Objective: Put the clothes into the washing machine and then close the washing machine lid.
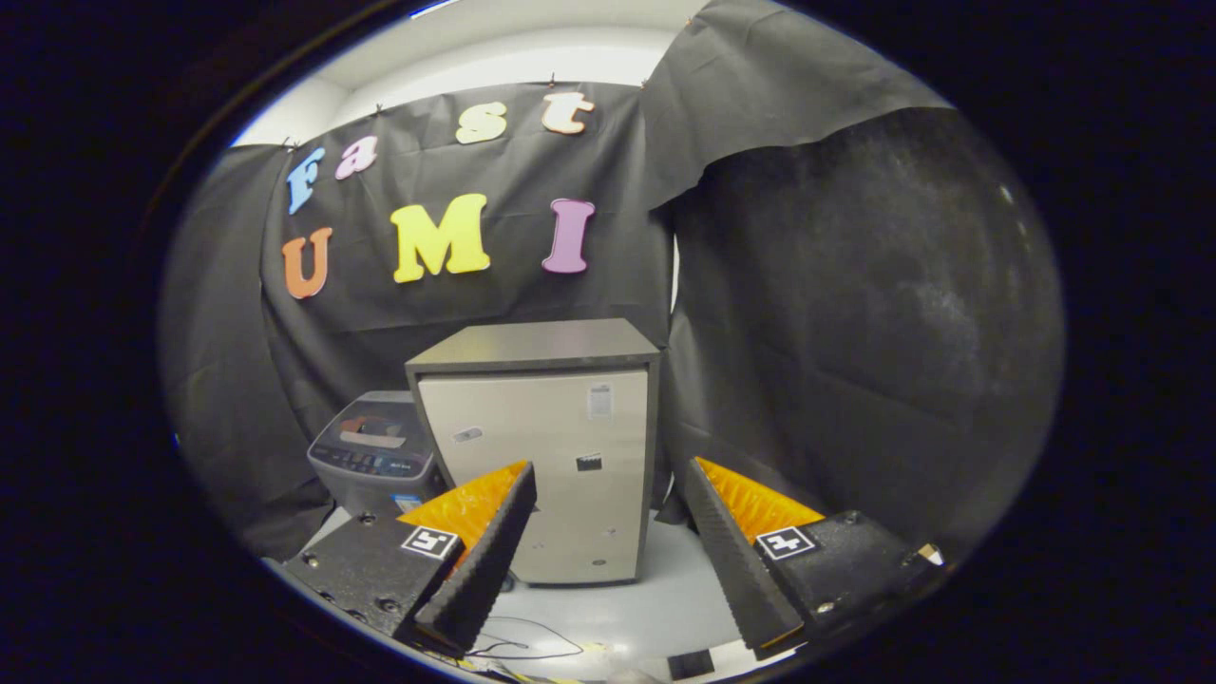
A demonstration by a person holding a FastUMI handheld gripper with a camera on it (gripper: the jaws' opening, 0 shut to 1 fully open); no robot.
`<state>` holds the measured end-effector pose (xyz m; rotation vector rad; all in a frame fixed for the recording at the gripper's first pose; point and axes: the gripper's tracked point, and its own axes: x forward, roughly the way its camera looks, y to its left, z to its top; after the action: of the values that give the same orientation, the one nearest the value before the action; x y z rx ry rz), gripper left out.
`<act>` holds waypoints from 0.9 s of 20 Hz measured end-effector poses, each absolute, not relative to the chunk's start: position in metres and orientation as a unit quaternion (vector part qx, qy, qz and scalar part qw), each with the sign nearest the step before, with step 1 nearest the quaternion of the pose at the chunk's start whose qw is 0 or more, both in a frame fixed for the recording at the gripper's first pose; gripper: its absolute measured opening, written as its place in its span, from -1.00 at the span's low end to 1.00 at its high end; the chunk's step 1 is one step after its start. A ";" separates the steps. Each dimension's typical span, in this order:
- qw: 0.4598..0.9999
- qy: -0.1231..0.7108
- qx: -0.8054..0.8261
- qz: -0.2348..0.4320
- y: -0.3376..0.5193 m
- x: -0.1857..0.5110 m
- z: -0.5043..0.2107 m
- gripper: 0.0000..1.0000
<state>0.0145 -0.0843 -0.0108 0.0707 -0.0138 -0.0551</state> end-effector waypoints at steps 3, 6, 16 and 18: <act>1.000 -0.009 0.024 -0.007 -0.070 0.003 -0.011 0.98; 1.000 -0.014 0.015 0.009 -0.060 0.000 -0.009 0.98; 1.000 -0.016 -0.001 -0.001 -0.064 -0.010 -0.008 0.98; 1.000 -0.014 -0.001 -0.002 -0.063 -0.010 -0.011 0.98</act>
<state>-0.0102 -0.0629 -0.0113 -0.0025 -0.0282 -0.0035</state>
